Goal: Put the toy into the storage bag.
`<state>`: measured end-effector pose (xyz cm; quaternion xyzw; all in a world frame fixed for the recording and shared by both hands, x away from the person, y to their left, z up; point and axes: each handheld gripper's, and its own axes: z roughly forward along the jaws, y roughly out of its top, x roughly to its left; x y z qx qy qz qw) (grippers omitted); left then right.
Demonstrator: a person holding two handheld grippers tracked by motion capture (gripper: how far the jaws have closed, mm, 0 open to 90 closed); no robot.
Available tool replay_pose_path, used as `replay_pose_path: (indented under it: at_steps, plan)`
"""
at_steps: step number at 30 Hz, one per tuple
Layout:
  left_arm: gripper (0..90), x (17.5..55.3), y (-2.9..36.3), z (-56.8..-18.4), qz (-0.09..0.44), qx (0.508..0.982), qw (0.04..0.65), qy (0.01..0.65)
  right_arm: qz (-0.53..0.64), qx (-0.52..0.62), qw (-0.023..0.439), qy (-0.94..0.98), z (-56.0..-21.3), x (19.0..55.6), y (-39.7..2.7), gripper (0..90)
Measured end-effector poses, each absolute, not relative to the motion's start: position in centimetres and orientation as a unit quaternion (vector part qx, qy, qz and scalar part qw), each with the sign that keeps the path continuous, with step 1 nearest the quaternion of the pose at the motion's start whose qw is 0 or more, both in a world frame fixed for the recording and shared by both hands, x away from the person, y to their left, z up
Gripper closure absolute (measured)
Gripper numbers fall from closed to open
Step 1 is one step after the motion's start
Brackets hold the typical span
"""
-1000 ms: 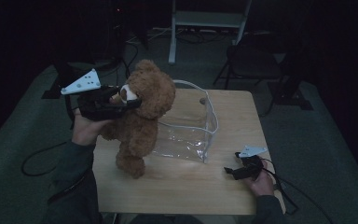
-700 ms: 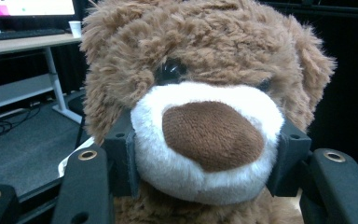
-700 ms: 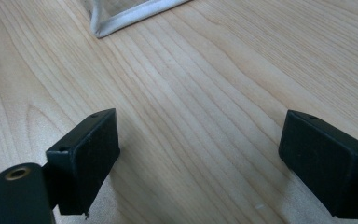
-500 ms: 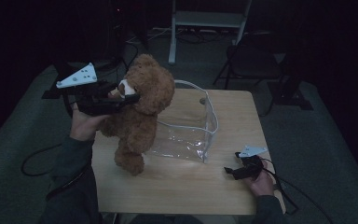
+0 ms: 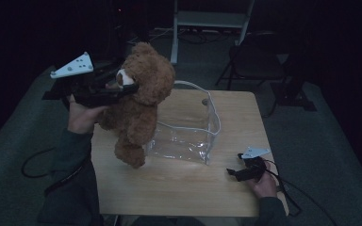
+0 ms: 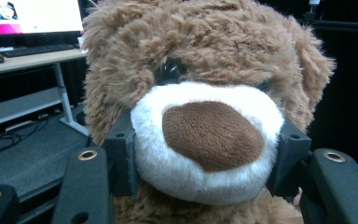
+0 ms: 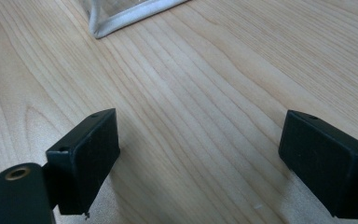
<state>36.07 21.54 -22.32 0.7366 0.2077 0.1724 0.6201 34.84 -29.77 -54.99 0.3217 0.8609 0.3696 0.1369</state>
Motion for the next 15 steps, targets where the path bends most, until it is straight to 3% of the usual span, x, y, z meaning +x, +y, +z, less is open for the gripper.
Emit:
replay_pose_path:
  at_steps: [15]
  plan:
    - [41.5,37.9,20.0,-21.1,0.165,0.740,0.620,0.203,0.370,0.322,0.136,0.861,-55.0,34.8,-29.8,11.5]
